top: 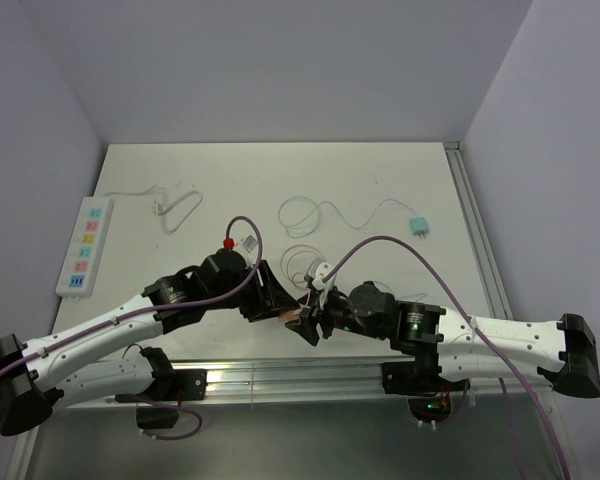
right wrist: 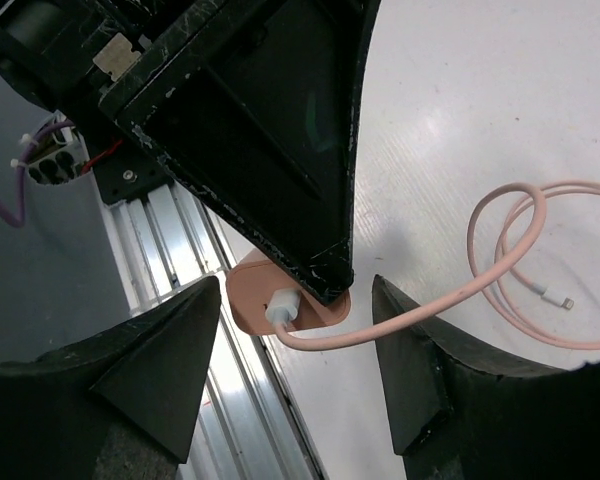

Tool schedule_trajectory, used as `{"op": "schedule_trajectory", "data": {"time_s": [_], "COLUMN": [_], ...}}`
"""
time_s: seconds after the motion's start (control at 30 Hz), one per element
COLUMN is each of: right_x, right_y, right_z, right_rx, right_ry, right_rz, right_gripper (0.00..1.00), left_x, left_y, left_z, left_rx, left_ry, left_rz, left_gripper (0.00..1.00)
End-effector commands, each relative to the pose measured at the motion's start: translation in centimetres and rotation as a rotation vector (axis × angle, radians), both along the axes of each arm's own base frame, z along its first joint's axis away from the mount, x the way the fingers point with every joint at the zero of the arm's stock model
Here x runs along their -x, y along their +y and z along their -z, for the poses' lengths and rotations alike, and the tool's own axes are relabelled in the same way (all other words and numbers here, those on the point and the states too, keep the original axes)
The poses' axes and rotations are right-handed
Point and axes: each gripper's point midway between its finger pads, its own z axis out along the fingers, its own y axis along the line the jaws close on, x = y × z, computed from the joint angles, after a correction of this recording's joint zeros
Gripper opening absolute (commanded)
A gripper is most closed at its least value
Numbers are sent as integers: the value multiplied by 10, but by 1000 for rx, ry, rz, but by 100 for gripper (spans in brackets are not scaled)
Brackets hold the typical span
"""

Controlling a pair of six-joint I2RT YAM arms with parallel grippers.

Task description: Insert the plug

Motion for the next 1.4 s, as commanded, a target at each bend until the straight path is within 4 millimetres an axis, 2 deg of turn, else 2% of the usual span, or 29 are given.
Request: {"op": "schedule_trajectory", "data": {"time_s": [0.0,0.27,0.43,0.53,0.63,0.7,0.77,0.8,0.83,0.87,0.93,0.97,1.03,1.07,1.13,1.23,1.33,1.37], "right_x": [-3,2,3,4,4,5,6,6,6,5,2,0,-1,-3,-4,-17,-37,-49], "right_y": [9,14,14,15,15,16,17,17,18,18,17,15,14,13,12,7,2,2], "right_z": [-28,-24,-18,-17,-18,-22,-23,-22,-21,-19,-13,-10,-3,-1,2,3,-2,-10], "right_rx": [-74,-65,-45,-52,-67,-82,-89,-88,-82,-74,-56,-48,-36,-32,-32,-26,-38,-59], "right_ry": [-47,-39,-32,-30,-32,-35,-33,-31,-30,-25,-17,-13,-1,-2,4,2,15,40], "right_rz": [-3,-38,-47,-55,-53,-58,-63,-63,-65,-60,-34,-25,-11,2,15,84,176,198], "right_gripper": [68,59,59,53,43,26,0,0,0,0,0,0,0,0,0,0,0,0], "left_x": [-2,0,0,1,1,1,1,0,-1,-7,-14,-22,-31,-42,-55,-73,-86,-95], "left_y": [-4,-6,-7,-7,-6,-6,-5,-5,-3,2,16,24,38,56,78,117,146,161], "left_z": [-18,-16,-18,-19,-19,-20,-18,-19,-18,-17,-17,-17,-32,-29,-44,-56,-50,-40], "left_rx": [54,63,62,65,64,64,58,56,46,14,-34,-62,-70,-128,-151,-234,-358,-443], "left_ry": [-3,9,-3,-5,-11,-18,-28,-36,-47,-60,-71,-100,-150,-168,-215,-275,-312,-300], "left_rz": [-10,3,15,21,25,30,33,31,30,-7,-63,-108,-170,-245,-330,-473,-540,-557], "left_gripper": [0,0,0,0,0,0,0,2,12,44,77,83,98,99,99,99,99,99]}}
